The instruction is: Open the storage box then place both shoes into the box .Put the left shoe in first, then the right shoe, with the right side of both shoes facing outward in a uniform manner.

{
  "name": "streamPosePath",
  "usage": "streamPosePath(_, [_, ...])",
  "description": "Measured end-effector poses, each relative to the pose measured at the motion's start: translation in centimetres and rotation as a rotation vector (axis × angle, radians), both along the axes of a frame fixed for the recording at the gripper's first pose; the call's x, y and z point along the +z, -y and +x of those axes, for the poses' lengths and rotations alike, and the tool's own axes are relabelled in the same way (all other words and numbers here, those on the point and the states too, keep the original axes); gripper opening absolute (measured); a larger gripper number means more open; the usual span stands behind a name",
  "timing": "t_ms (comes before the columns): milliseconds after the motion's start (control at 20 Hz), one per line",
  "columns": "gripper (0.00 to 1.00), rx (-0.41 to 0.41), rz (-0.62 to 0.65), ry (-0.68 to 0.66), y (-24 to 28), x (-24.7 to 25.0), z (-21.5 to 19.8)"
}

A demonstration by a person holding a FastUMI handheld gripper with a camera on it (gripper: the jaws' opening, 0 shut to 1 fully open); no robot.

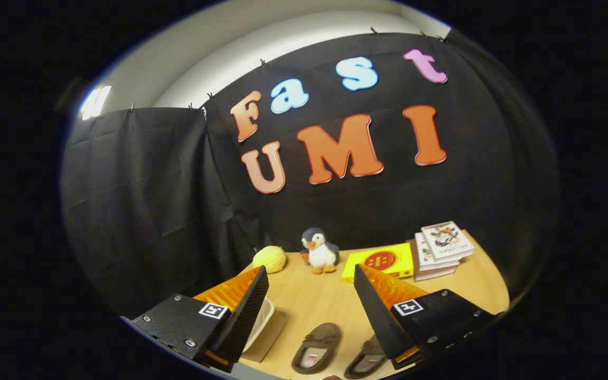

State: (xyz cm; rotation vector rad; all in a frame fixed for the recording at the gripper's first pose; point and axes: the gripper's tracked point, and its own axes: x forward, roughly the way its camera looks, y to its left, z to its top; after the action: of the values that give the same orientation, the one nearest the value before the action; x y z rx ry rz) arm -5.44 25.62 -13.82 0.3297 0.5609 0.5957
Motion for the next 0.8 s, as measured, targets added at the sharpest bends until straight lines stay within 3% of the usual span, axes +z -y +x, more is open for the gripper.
streamPosePath(400, [0.96,0.289,0.108,-0.373,-10.1,-7.5,-6.3])
streamPosePath(800, [0.96,0.468,0.111,-0.633,-15.4,-13.6,-11.4])
